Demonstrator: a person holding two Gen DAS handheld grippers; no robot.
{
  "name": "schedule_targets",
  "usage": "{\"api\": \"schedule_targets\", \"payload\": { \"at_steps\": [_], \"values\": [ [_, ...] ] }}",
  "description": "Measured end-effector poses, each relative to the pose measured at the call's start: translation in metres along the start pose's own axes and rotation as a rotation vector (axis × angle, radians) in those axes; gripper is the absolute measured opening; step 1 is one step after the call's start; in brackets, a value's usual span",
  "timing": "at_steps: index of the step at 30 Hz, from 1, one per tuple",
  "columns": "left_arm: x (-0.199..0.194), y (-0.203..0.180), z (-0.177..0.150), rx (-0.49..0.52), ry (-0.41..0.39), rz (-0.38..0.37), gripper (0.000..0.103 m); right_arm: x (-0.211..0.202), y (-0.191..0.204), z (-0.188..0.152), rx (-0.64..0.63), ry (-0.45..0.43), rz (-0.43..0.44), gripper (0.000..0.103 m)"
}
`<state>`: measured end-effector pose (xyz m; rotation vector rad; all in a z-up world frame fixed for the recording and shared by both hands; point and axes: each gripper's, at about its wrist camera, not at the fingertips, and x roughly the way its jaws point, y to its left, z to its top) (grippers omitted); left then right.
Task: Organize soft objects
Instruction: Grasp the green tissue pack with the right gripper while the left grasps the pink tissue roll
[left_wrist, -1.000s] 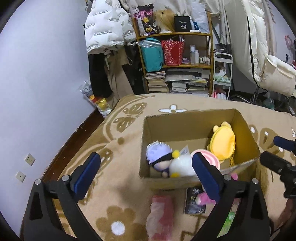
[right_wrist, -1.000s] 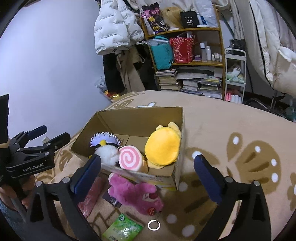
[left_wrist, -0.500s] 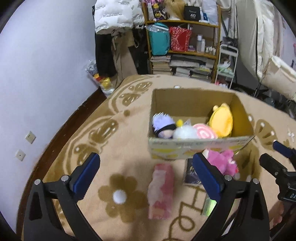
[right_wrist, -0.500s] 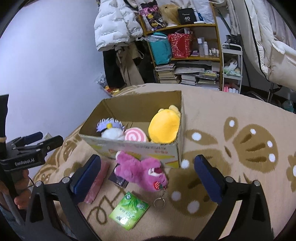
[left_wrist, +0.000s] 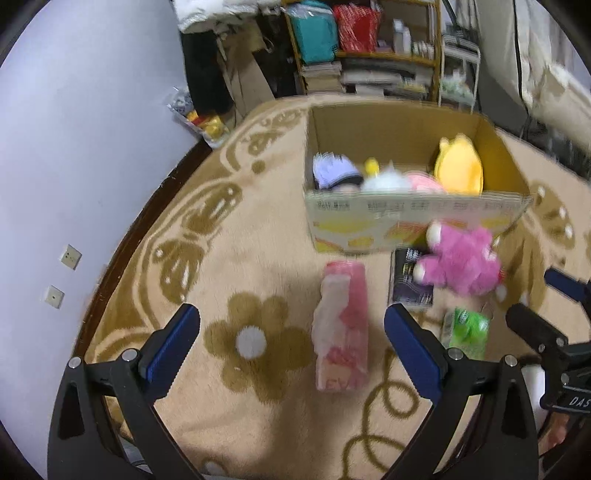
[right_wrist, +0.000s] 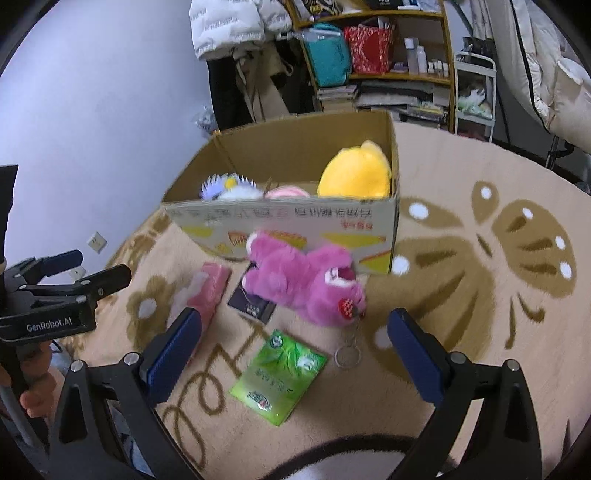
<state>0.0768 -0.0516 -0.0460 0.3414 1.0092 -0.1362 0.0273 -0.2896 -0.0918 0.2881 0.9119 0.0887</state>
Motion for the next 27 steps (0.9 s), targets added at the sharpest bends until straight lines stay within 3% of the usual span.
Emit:
{"api": "schedule_targets", "payload": {
  "at_steps": [11,27],
  "values": [
    [0.040,-0.008,-0.010,0.031,0.127,-0.030,0.099,0.037,0.000,-0.014,0.028,0.137,0.002,0.103],
    [0.090,-0.015,-0.017,0.060,0.267,-0.047,0.099,0.074,-0.008,-0.026,0.076,0.291,0.067,0.086]
  ]
}}
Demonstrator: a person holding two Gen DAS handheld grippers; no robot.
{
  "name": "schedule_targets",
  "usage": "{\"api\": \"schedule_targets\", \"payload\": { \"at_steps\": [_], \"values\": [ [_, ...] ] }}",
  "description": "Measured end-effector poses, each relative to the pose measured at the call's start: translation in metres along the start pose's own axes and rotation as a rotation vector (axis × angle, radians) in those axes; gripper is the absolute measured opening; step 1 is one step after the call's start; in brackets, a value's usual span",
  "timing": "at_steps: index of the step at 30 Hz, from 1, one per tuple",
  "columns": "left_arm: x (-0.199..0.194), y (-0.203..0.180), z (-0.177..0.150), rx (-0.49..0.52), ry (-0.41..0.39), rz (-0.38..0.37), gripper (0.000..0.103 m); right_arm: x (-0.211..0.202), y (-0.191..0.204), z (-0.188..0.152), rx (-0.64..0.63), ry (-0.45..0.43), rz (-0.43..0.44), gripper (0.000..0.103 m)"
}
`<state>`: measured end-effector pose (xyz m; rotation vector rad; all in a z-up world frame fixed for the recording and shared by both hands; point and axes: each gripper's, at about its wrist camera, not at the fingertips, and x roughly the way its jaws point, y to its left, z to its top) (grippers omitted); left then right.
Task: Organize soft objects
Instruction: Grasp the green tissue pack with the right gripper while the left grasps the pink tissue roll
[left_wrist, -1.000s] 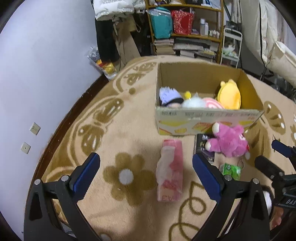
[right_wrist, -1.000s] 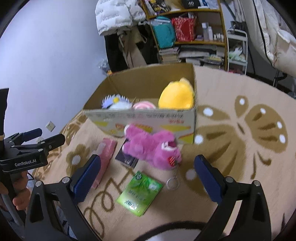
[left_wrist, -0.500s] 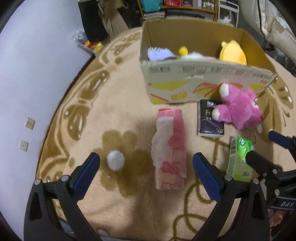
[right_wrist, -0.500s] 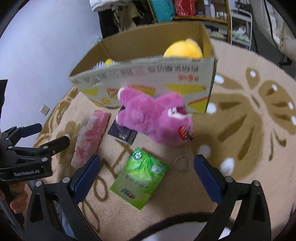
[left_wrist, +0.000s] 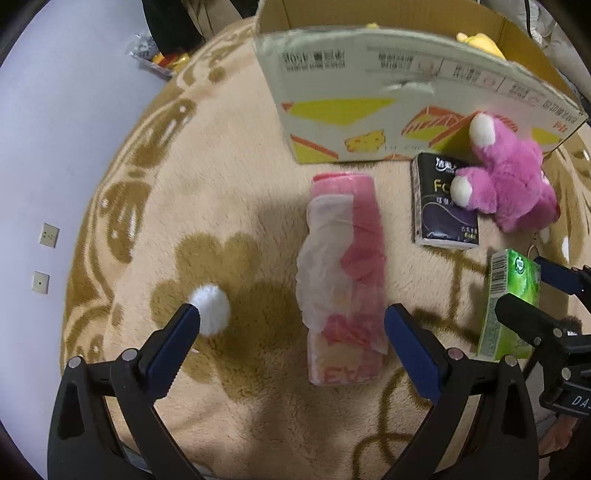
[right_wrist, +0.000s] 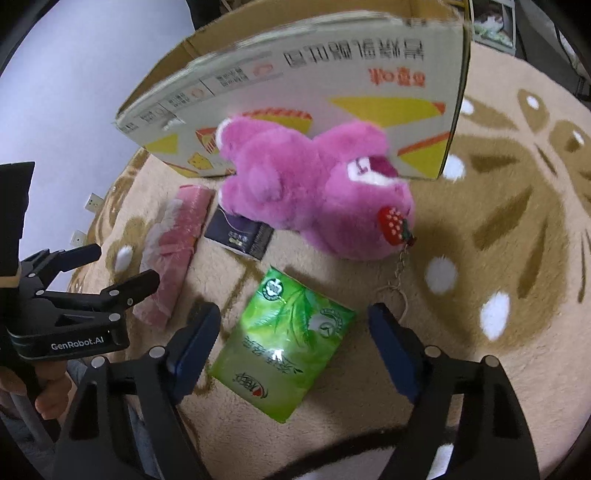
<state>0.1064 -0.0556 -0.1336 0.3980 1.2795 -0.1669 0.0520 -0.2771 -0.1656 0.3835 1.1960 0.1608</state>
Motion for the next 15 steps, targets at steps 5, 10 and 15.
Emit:
{"api": "schedule_targets", "payload": {
  "at_steps": [5,10,15],
  "values": [
    [0.008,-0.004,0.006,0.015,0.006,-0.013,0.099,0.004,-0.001,0.002,-0.004,0.006,-0.006,0.086],
    [0.017,-0.007,0.011,0.033,0.019,-0.016,0.099,0.007,0.000,0.004,-0.016,0.012,-0.019,0.085],
    [0.027,-0.010,0.011,0.041,0.040,-0.008,0.099,0.011,0.005,0.004,-0.043,0.020,-0.058,0.079]
  ]
}}
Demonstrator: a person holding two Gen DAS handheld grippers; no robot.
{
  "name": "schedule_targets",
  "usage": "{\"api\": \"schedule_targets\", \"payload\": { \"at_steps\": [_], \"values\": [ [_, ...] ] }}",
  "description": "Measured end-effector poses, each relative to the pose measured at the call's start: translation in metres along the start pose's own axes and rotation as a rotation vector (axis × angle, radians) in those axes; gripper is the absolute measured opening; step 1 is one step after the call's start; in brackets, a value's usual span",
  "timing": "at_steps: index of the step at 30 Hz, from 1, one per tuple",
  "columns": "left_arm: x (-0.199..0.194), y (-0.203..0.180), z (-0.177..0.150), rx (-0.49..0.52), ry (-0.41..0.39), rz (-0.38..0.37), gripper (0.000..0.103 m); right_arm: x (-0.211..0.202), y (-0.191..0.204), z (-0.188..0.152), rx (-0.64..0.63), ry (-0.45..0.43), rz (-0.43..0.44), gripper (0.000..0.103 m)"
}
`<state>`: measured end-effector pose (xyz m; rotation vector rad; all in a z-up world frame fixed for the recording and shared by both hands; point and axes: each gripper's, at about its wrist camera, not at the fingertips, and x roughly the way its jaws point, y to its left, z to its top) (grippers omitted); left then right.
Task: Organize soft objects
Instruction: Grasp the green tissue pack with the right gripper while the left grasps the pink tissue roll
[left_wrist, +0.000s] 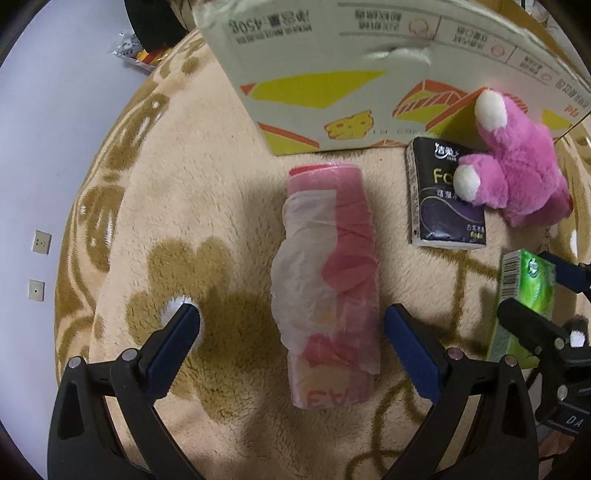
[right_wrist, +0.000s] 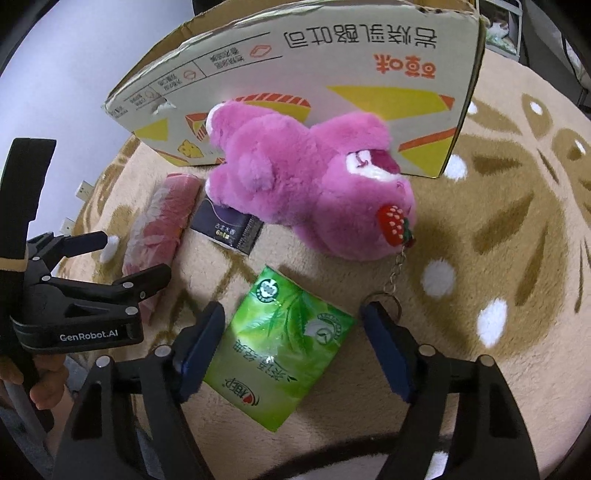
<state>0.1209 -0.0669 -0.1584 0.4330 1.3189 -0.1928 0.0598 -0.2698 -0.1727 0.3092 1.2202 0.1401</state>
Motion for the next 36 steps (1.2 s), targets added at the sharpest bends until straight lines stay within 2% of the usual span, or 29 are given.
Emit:
{"api": "schedule_targets", "payload": {
  "at_steps": [1,10,14,17,25,28,30,36],
  "values": [
    [0.001,-0.001,0.000,0.002,0.003,0.001,0.099,0.000,0.000,0.000,-0.002,0.001,-0.009,0.074],
    [0.010,-0.004,-0.003,-0.019,0.015,-0.009,0.098,0.000,0.011,-0.001,-0.017,-0.014,-0.040,0.073],
    [0.017,0.000,0.000,-0.026,0.016,-0.017,0.097,0.000,0.011,-0.001,-0.027,-0.019,-0.083,0.073],
    [0.018,-0.001,-0.002,-0.020,0.012,-0.039,0.087,-0.001,0.009,0.000,-0.020,-0.023,-0.079,0.072],
    [0.010,-0.011,-0.004,0.001,-0.007,-0.053,0.075,-0.010,0.007,-0.001,-0.041,-0.048,-0.076,0.071],
    [0.005,-0.012,-0.006,0.002,-0.008,-0.051,0.062,-0.013,0.008,-0.001,-0.044,-0.059,-0.065,0.070],
    [0.001,-0.013,-0.008,0.001,-0.008,-0.057,0.044,-0.018,0.009,-0.001,-0.054,-0.083,-0.073,0.070],
    [-0.008,-0.014,-0.015,-0.013,-0.027,-0.073,0.044,-0.032,0.007,-0.002,-0.051,-0.138,-0.078,0.070]
  ]
}}
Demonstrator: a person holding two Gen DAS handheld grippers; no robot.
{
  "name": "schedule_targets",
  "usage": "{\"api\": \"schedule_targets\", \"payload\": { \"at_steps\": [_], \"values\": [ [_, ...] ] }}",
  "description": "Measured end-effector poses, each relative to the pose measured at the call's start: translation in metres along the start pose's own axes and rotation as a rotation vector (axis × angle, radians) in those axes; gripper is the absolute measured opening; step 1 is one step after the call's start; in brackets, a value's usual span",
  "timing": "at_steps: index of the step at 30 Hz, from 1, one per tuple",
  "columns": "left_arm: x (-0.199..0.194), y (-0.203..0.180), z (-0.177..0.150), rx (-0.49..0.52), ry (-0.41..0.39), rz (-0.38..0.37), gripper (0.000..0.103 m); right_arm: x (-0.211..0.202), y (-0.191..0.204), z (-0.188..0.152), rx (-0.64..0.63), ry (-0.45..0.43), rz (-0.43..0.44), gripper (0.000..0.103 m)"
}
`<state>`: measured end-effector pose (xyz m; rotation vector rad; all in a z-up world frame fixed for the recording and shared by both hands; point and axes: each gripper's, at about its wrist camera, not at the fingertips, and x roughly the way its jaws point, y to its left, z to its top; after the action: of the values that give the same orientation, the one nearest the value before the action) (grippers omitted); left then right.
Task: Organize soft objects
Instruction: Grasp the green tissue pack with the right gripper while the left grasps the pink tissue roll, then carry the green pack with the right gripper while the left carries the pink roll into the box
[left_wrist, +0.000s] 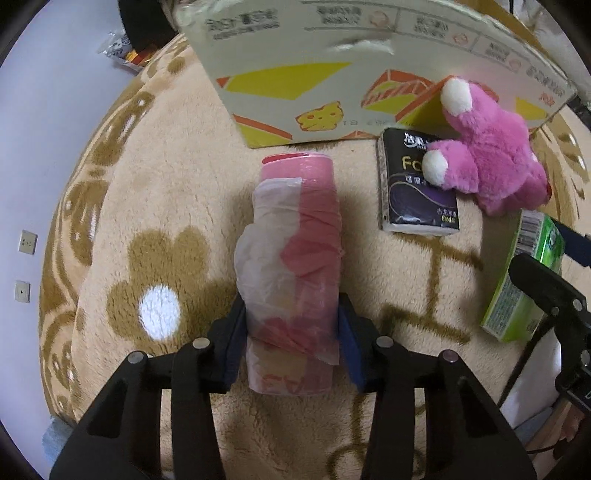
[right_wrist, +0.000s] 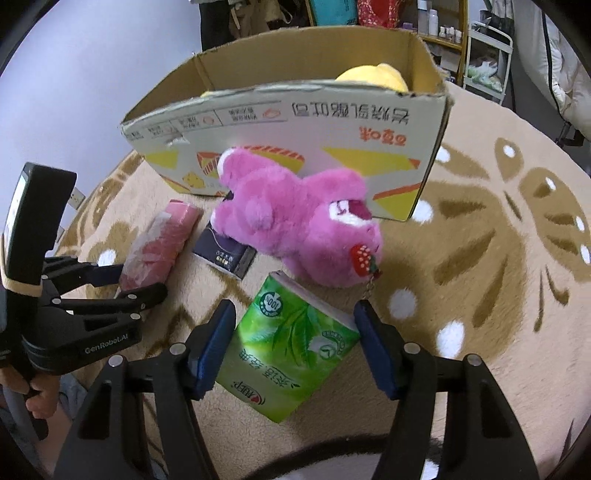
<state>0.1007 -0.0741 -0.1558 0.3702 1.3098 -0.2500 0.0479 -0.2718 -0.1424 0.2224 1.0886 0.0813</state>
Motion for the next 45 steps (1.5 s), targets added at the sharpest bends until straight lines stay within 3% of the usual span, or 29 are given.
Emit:
{"api": "schedule_targets", "payload": {
  "at_steps": [16,24,32,39,45],
  "values": [
    [-0.040,0.013,-0.018,-0.096,-0.087,-0.087,0.044,-0.041,-0.006,0.003,0.008,-0.125,-0.001,0.067],
    [-0.069,0.012,-0.025,-0.091,-0.176,-0.058,0.044,-0.063,-0.014,0.007,0.038,-0.185,0.007,0.067],
    [-0.123,0.010,-0.024,-0.084,-0.369,-0.014,0.044,-0.081,-0.014,0.018,0.032,-0.250,-0.011,0.067],
    [-0.145,0.011,-0.016,-0.059,-0.484,0.036,0.044,-0.102,-0.009,0.032,0.011,-0.331,-0.016,0.067],
    [-0.154,0.004,-0.009,-0.015,-0.531,0.095,0.044,-0.110,-0.007,0.048,-0.011,-0.377,-0.044,0.067]
  ]
}}
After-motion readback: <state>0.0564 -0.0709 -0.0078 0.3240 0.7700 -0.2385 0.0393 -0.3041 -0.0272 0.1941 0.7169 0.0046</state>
